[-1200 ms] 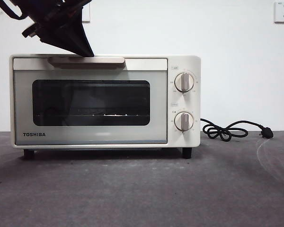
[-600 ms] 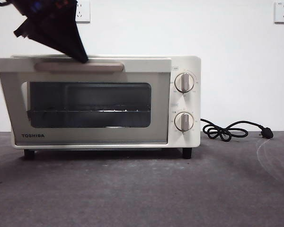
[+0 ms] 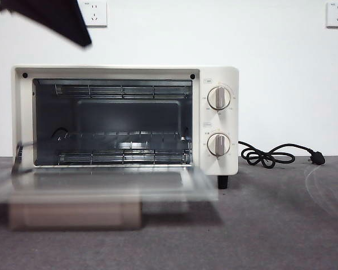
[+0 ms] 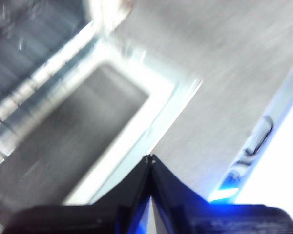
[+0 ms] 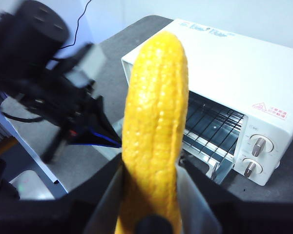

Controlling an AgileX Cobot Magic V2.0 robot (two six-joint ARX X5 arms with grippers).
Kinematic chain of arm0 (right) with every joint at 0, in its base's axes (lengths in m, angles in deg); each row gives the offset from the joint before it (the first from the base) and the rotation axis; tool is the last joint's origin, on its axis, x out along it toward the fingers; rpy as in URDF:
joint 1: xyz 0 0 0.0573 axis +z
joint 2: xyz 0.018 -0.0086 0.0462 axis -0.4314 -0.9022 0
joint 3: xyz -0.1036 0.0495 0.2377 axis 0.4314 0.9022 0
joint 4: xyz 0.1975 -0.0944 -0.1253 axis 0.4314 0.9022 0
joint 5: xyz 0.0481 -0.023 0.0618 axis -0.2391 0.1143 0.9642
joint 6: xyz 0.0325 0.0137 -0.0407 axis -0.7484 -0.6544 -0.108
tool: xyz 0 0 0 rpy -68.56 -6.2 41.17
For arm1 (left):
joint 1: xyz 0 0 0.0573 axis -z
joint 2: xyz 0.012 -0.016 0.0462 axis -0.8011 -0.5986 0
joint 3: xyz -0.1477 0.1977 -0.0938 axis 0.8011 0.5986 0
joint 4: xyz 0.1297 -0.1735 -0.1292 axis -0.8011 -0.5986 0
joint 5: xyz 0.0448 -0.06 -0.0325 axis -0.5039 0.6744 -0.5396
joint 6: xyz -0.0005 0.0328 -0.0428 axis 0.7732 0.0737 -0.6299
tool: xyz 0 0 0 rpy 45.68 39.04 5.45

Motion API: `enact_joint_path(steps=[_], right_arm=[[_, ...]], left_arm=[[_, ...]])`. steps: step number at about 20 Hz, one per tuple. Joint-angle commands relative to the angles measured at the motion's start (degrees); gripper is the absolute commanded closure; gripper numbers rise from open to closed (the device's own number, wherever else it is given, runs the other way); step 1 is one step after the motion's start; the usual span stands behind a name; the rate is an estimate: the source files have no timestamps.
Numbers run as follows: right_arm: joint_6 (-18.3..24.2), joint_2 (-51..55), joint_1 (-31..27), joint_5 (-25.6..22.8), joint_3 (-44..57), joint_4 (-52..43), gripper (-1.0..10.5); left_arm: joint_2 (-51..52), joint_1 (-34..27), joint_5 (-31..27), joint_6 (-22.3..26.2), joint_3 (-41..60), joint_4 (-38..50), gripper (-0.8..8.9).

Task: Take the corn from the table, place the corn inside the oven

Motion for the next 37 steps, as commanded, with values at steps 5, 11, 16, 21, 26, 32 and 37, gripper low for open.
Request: enact_joint_path(steps=[5,11,16,21,26,32,37], right_arm=[[1.7,-6.2,0.1,1.6,-0.1,-2.8,9.6],[8.2,-15.8,0.1,6.3,-0.1,-14.3,9.6],[14.9,-23.9,0.1,6.2,-0.1,-21.5,9.6],[23.7,-32.4,0.0,5.0,-0.1,-26.9,9.6],[31.6,-40.1,-0.9,4.4,-0.1,-30.7,9.6],[41.1,-47.8,-2.3,-4.2,-0.1,-34.2,9.6],[44.6,-51.7,-4.3,-10.8,-0.1,-37.1,9.6]], left_arm=[[14.1,2.7,-0.6,-3.4,0.0,0.3,8.19],[24.2,2.7,-8.0,-5.0,0.0,-4.0,8.19],[29.9,2.7,-15.7,-6.2,0.0,-10.1,8.19],[34.5,2.7,-19.5,-7.6,0.0,-14.5,8.19],[36.9,2.7,-20.1,-8.2,0.0,-16.7,8.19],[37.3,2.7,-20.1,-8.4,0.0,-18.0,8.19],[37.3,2.7,-20.3,-8.8,0.0,-18.1,8.19]])
